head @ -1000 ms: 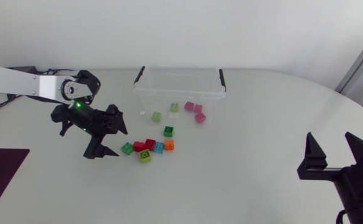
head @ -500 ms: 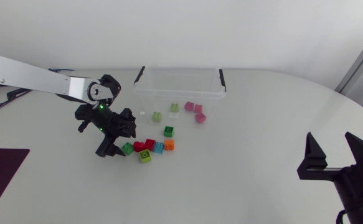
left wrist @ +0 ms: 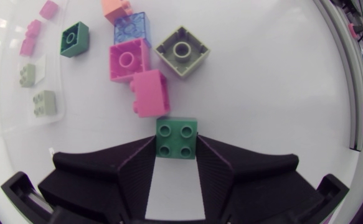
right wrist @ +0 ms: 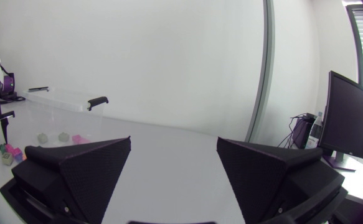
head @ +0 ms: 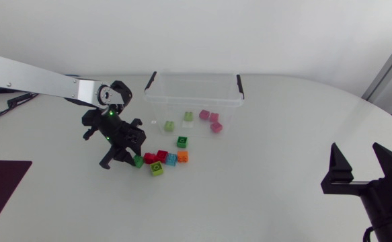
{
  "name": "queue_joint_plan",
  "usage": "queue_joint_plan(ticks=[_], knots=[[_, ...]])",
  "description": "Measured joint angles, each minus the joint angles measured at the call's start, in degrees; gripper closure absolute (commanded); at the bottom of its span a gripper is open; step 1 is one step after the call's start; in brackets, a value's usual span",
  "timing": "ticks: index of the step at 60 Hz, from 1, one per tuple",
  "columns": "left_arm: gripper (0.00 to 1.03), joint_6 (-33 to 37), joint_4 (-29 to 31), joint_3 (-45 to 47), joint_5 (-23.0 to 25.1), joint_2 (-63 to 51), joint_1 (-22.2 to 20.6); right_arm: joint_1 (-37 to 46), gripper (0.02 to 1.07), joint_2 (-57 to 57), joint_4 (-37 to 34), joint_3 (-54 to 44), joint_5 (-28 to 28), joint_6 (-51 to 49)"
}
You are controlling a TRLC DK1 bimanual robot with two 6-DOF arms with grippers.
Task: Pick up the duplo bricks and place them in the container
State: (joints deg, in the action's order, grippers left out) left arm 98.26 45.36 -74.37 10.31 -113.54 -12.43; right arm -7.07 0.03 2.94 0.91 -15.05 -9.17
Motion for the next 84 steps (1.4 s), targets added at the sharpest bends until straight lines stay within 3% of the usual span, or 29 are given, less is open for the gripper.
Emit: queue_joint_plan(ticks=[8,14,23,28,33,44,47,55,58,59,62,66,84], knots=[[0.83,-0.1,6.2,-1.4,2.2,5.0,0.7,0.0,0.07,0.0,0.0,0.0,0.0,0.0],[0.83,-2.8,9.6,-6.9,8.2,9.4,0.7,0.0,0.07,0.0,0.0,0.0,0.0,0.0],[0.82,-12.5,11.6,-17.4,17.5,10.9,0.7,0.0,0.07,0.0,0.0,0.0,0.0,0.0],[0.81,-19.7,10.4,-20.7,21.4,10.8,0.7,0.0,0.07,0.0,0.0,0.0,0.0,0.0],[0.81,-28.4,3.2,-21.8,22.9,10.8,0.4,0.0,0.07,0.0,0.0,0.0,0.0,0.0],[0.80,-44.8,-12.7,-21.8,22.1,8.9,-0.9,0.0,0.07,0.0,0.0,0.0,0.0,0.0],[0.79,-49.7,-18.5,-21.7,19.3,7.7,-2.0,0.0,0.07,0.0,0.0,0.0,0.0,0.0],[0.77,-58.0,-26.9,-21.1,13.3,4.7,-4.5,0.0,0.07,0.0,0.0,0.0,0.0,0.0],[0.69,-60.2,-29.1,-21.1,10.1,3.1,-5.5,0.0,0.07,0.0,0.0,0.0,0.0,0.0],[0.63,-60.8,-29.8,-21.1,9.2,2.6,-5.7,0.0,0.07,0.0,0.0,0.0,0.0,0.0],[0.30,-62.6,-31.5,-21.1,5.9,0.8,-6.5,0.0,0.07,0.0,0.0,0.0,0.0,0.0],[0.08,-63.8,-32.2,-21.0,3.8,-0.8,-7.1,0.0,0.07,0.0,0.0,0.0,0.0,0.0],[0.05,-63.7,-37.0,-9.6,3.3,6.7,-5.6,0.0,0.07,0.0,0.0,0.0,0.0,0.0]])
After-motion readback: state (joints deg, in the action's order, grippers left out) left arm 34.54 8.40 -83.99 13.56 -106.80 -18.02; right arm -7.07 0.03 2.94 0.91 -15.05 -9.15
